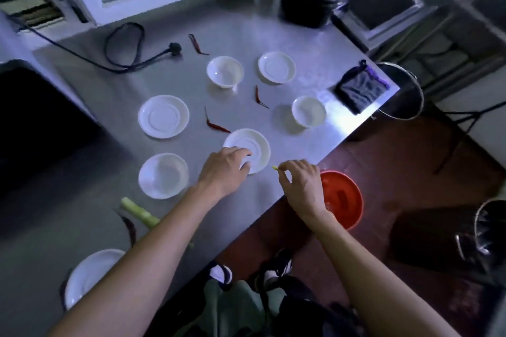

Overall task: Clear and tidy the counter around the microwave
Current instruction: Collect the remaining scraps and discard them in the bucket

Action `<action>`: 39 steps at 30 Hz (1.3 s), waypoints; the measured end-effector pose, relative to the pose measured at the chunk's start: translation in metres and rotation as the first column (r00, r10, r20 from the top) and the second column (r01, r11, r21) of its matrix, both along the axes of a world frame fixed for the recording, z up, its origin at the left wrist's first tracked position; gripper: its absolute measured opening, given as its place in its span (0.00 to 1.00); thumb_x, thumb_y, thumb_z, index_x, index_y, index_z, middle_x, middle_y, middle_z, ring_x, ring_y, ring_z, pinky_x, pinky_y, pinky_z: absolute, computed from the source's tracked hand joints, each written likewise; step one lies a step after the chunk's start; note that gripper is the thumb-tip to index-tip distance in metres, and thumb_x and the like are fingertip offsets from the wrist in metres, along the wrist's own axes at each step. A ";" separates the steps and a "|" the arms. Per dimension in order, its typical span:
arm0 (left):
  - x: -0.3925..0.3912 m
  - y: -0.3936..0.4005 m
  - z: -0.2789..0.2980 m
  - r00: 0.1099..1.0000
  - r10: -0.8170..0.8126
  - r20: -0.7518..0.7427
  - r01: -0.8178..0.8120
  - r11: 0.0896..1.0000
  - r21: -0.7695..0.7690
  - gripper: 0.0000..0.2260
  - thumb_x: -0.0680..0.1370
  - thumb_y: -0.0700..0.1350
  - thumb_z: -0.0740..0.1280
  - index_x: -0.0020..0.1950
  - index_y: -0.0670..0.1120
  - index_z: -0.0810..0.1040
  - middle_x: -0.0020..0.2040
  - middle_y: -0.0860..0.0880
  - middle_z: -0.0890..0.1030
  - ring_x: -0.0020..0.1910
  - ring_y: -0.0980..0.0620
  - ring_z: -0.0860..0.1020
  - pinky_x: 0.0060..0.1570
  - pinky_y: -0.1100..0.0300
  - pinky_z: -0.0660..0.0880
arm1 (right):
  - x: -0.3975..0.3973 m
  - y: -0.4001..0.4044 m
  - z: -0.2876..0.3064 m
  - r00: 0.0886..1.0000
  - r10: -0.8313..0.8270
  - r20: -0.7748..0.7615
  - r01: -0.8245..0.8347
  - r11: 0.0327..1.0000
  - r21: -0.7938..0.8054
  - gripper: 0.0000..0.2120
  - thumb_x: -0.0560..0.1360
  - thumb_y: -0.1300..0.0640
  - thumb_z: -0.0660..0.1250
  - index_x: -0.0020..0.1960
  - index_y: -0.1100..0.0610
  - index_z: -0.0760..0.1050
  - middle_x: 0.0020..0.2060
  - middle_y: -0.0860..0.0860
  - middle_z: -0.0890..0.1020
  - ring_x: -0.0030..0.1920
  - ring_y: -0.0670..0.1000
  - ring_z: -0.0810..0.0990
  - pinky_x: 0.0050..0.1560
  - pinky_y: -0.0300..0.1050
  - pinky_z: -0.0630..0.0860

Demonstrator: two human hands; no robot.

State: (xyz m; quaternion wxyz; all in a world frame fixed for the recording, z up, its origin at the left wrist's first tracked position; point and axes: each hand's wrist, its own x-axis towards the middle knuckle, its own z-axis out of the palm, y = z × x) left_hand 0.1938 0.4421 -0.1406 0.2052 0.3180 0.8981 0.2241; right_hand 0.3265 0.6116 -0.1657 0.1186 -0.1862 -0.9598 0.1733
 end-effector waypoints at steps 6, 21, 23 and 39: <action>0.069 0.097 -0.016 0.978 -0.205 0.033 0.206 0.977 -0.059 0.15 0.81 0.51 0.62 0.66 0.52 0.77 0.65 0.49 0.79 0.64 0.46 0.76 0.63 0.50 0.71 | 0.096 0.073 -0.022 0.988 -0.142 0.058 0.143 0.989 -0.024 0.03 0.75 0.56 0.70 0.44 0.54 0.79 0.41 0.49 0.83 0.45 0.56 0.79 0.44 0.53 0.71; 0.216 0.291 -0.040 0.857 -0.504 0.112 0.515 0.821 -0.246 0.16 0.80 0.54 0.62 0.67 0.54 0.75 0.65 0.52 0.79 0.63 0.48 0.77 0.62 0.51 0.74 | 0.288 0.233 -0.050 0.901 -0.387 0.193 0.399 0.917 -0.024 0.04 0.74 0.58 0.70 0.41 0.55 0.78 0.37 0.50 0.82 0.38 0.56 0.78 0.37 0.50 0.72; 0.225 0.304 -0.041 0.843 -0.521 0.130 0.537 0.803 -0.259 0.16 0.81 0.55 0.61 0.68 0.54 0.75 0.65 0.52 0.79 0.63 0.48 0.77 0.62 0.50 0.74 | 0.296 0.241 -0.055 0.890 -0.401 0.218 0.416 0.909 -0.025 0.06 0.75 0.57 0.69 0.40 0.55 0.78 0.37 0.50 0.82 0.38 0.56 0.78 0.36 0.50 0.71; 0.172 0.397 -0.131 0.787 -0.524 0.325 0.605 0.758 -0.242 0.16 0.81 0.53 0.63 0.68 0.53 0.75 0.66 0.52 0.77 0.64 0.47 0.76 0.61 0.48 0.75 | 0.255 0.299 -0.124 0.790 -0.450 0.417 0.537 0.835 -0.117 0.07 0.77 0.57 0.68 0.40 0.55 0.76 0.34 0.49 0.79 0.36 0.54 0.74 0.35 0.50 0.72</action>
